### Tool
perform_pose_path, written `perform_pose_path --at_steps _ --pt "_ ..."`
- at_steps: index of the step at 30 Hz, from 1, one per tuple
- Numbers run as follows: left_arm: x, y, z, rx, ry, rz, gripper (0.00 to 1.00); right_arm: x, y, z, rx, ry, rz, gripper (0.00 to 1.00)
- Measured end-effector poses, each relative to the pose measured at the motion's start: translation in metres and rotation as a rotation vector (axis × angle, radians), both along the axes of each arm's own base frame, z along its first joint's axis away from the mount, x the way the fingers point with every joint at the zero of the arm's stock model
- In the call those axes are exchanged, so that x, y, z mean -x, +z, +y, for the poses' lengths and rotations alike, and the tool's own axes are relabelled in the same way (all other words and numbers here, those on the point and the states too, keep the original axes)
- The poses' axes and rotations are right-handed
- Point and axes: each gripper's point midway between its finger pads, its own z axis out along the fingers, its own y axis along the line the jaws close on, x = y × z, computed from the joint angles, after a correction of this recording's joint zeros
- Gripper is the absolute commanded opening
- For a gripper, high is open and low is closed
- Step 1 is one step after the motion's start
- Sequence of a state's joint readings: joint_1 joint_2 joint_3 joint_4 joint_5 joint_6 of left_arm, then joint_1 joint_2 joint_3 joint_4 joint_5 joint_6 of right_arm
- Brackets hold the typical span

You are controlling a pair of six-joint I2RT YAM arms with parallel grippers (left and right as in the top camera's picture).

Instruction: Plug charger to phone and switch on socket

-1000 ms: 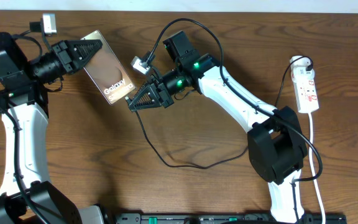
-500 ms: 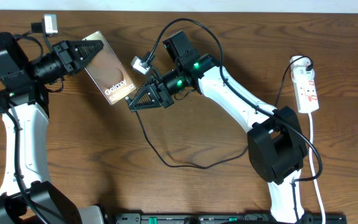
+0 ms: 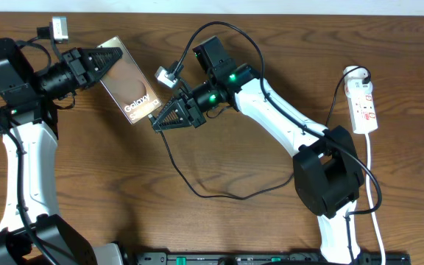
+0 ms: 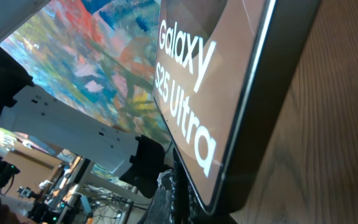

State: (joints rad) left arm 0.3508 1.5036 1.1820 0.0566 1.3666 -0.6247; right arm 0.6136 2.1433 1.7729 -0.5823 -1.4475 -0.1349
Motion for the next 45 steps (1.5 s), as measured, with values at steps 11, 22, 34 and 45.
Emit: perform_pose_path --at_steps 11,22,34,45 --pt "0.001 0.001 -0.002 0.001 -0.010 -0.004 0.07 0.000 0.001 0.000 -0.004 0.002 -0.001 0.01" --pt "0.000 0.001 -0.011 -0.004 -0.028 -0.009 0.07 0.000 0.000 0.000 0.000 0.001 0.003 0.01" --pt "0.000 0.000 -0.011 -0.016 -0.023 -0.022 0.07 -0.001 -0.001 0.000 0.007 -0.004 0.005 0.01" --pt "-0.002 -0.001 -0.006 -0.021 -0.005 -0.021 0.07 -0.005 -0.006 0.002 0.054 -0.032 0.026 0.01"
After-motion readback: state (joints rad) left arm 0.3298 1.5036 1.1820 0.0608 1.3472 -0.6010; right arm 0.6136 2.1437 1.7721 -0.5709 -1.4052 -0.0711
